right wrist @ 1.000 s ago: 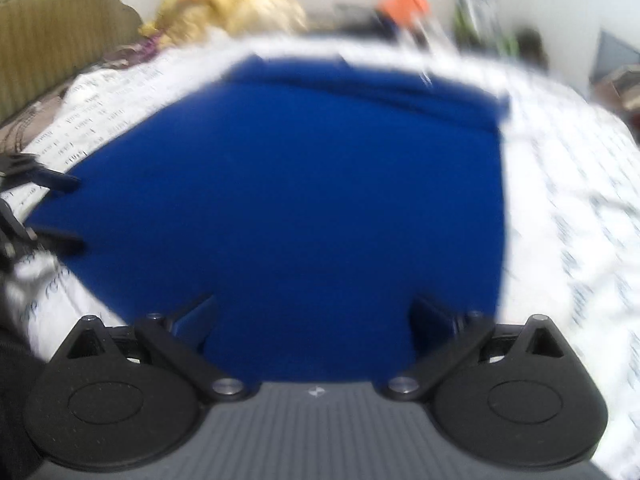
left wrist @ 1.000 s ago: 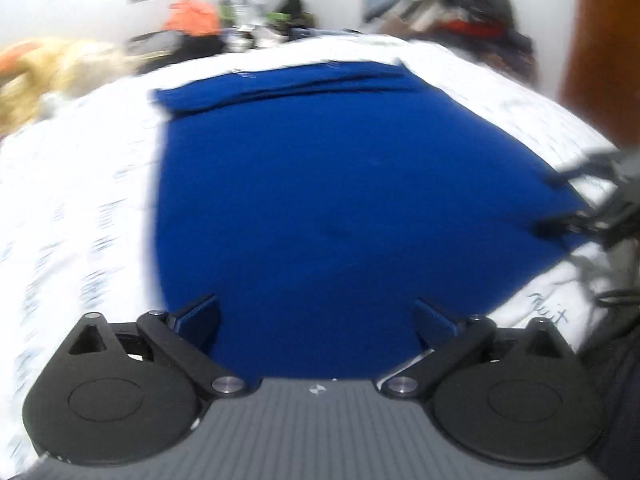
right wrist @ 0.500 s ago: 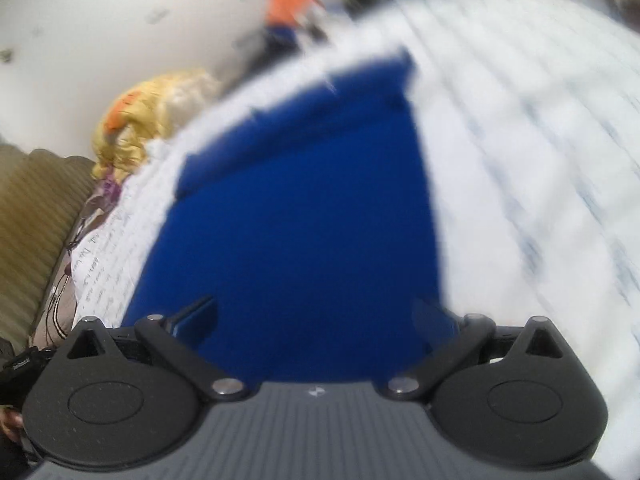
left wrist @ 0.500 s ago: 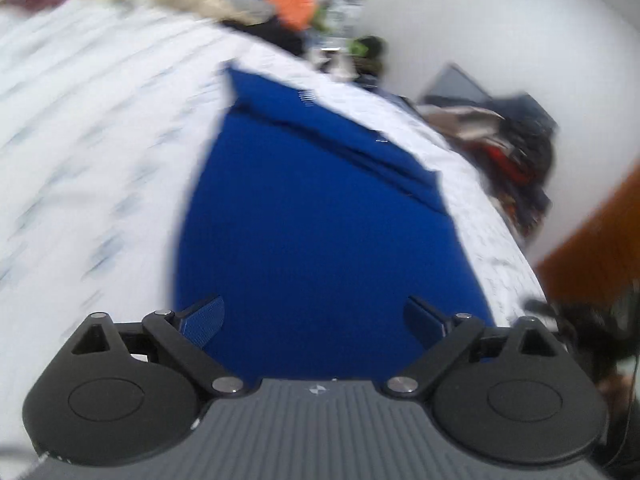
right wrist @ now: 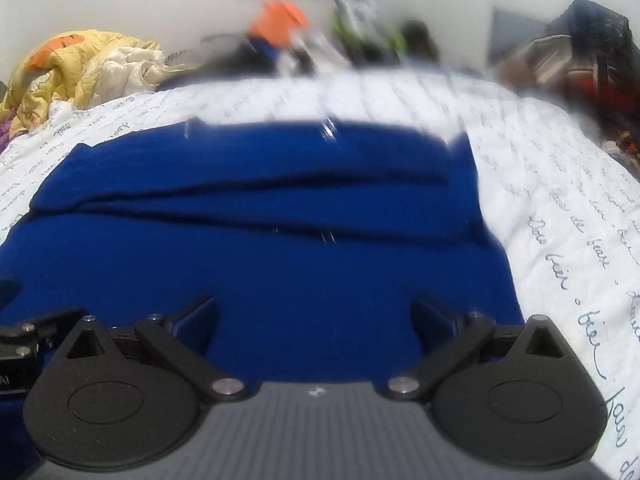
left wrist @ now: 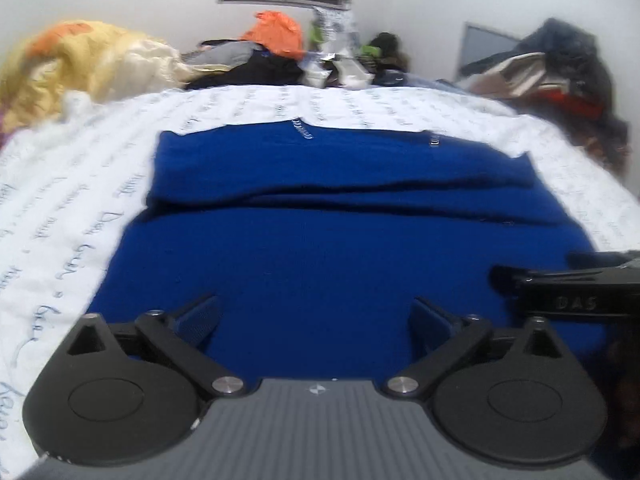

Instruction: Fold small clothes

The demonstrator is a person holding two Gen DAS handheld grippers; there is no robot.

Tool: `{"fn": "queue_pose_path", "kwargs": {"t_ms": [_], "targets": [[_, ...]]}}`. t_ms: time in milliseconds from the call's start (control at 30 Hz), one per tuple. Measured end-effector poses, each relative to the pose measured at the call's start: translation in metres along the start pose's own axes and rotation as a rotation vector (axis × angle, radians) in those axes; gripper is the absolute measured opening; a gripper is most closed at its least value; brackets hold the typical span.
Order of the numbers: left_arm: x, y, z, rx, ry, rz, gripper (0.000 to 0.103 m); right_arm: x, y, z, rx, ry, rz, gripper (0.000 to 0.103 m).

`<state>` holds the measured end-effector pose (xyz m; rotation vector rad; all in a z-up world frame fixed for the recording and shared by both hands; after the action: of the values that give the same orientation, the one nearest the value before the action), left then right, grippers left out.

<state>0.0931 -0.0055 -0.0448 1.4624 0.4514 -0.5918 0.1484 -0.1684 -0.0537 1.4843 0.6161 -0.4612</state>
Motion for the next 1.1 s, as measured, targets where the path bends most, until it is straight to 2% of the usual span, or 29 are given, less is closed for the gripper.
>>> {"fn": "queue_pose_path", "kwargs": {"t_ms": [100,200,500,1100], "targets": [[-0.001,-0.001,0.000,0.004,0.011,-0.003,0.103,0.000,0.000,0.002,-0.002,-0.012,0.003,0.103],[0.003,-0.002,0.006,0.056,0.059,-0.023,0.103,0.001,0.001,0.000,0.001,-0.018,0.005,0.103],[0.023,0.006,0.008,0.045,0.066,-0.024,0.103,0.013,0.008,-0.002,0.002,-0.017,0.008,0.103],[0.022,0.007,0.002,0.021,0.085,-0.016,0.103,0.012,0.008,-0.001,0.003,-0.019,0.010,0.103]]}}
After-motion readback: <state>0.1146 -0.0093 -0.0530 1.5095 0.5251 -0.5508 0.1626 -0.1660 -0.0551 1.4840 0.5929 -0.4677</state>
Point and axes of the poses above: each gripper's, at about its wrist camera, not at the fingertips, and x roughly the way its jaws point, z to its right, y to its top, the point moved 10 cm from there along x, roughly the way its jaws point, and after that the axes turned 1 degree about y, right-handed, at the moved point
